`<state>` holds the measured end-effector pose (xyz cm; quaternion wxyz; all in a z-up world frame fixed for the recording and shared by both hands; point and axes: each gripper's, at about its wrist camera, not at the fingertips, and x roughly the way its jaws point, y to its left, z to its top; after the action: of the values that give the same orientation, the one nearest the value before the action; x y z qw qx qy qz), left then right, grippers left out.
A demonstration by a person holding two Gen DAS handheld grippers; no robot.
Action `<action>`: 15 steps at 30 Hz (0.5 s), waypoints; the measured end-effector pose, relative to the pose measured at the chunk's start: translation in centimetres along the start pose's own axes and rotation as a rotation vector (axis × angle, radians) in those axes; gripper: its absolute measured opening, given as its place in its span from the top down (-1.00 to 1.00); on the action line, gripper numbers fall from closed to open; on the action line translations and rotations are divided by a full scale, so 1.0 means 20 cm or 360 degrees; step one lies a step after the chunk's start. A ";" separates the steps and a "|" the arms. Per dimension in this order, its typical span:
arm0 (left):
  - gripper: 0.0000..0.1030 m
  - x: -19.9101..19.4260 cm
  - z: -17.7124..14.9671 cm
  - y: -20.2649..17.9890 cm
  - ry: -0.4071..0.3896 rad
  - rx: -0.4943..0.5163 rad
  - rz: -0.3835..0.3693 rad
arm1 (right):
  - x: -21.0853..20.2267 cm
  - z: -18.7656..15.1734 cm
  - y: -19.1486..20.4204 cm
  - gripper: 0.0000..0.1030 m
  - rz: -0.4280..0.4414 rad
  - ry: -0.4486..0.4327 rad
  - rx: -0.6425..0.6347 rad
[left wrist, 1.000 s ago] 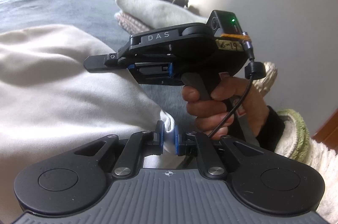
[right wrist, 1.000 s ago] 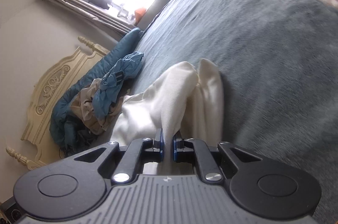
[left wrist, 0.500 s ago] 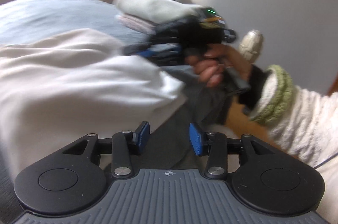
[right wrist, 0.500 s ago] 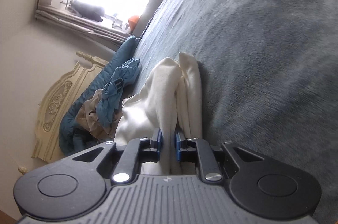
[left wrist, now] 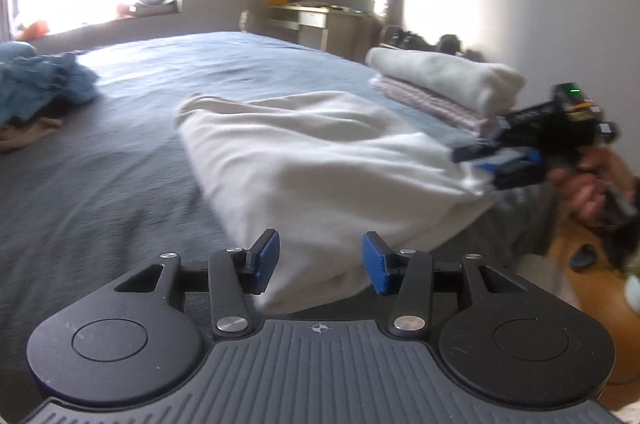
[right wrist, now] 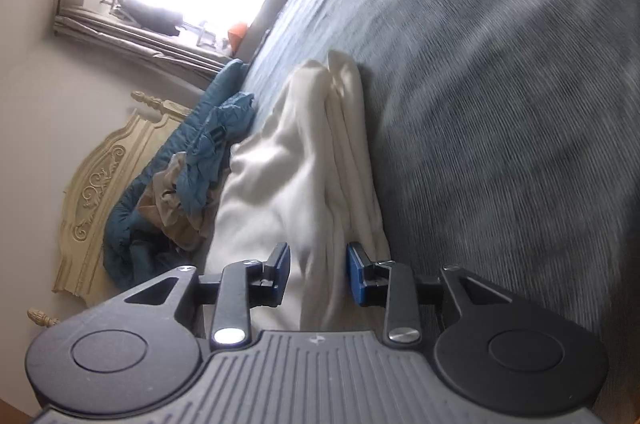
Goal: Fold clothes
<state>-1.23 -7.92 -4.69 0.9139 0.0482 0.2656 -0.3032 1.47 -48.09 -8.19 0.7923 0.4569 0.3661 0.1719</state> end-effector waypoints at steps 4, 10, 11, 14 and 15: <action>0.07 -0.01 -0.06 0.03 0.0023 0.0025 0.0029 | -0.04 -0.08 0.02 0.34 -0.0052 0.0005 -0.0048; 0.07 0.06 -0.12 0.02 0.0044 0.0058 0.0145 | -0.01 -0.10 0.04 0.53 -0.0123 -0.0002 -0.0097; 0.07 0.08 -0.13 0.02 0.0040 0.0052 0.0165 | 0.00 -0.10 0.05 0.64 -0.0143 -0.0003 -0.0117; 0.07 0.09 -0.13 0.04 0.0022 -0.0001 0.0182 | 0.00 -0.12 0.06 0.79 -0.0195 -0.0022 -0.0157; 0.07 0.09 -0.13 0.04 0.0016 -0.0016 0.0180 | -0.01 -0.12 0.07 0.80 -0.0204 -0.0038 -0.0160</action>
<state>-0.67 -7.55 -7.96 0.9284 0.0602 0.2686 -0.2496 -0.34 -45.97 -7.72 0.8279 0.3942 0.3760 0.1333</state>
